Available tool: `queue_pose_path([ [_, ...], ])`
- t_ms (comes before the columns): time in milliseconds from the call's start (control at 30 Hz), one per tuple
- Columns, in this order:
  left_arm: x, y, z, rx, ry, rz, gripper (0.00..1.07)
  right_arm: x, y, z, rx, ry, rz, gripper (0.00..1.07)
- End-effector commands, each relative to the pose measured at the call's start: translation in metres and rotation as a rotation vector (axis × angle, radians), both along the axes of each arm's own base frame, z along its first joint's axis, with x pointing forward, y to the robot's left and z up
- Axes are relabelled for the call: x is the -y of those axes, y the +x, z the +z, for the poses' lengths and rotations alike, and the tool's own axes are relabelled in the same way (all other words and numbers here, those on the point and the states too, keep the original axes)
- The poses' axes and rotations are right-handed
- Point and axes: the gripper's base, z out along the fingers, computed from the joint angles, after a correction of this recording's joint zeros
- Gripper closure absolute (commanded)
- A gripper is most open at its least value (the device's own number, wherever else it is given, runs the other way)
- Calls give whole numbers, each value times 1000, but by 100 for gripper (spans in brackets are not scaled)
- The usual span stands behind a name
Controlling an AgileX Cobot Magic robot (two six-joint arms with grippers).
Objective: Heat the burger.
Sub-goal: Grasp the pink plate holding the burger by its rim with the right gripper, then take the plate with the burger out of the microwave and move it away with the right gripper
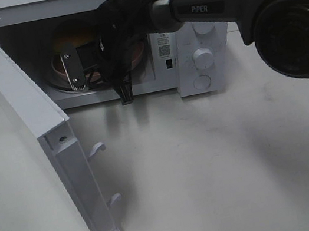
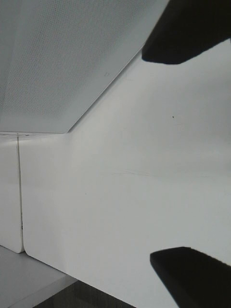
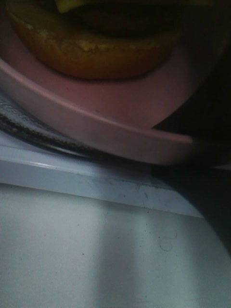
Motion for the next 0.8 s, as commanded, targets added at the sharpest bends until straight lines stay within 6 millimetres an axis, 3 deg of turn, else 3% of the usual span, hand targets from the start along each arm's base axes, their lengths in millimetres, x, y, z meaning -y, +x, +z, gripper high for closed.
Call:
queue_pose_path([
  [33,1,-2,0,32,-1,3,9,3,1,11,-1,22,-17,107],
  [367,1,-2,0,32,-1,3,9,4,-16,16,-2,-40,88,107],
  [800,1,-2,0,32,-1,3,9,11,-31,32,118,26,159,107],
])
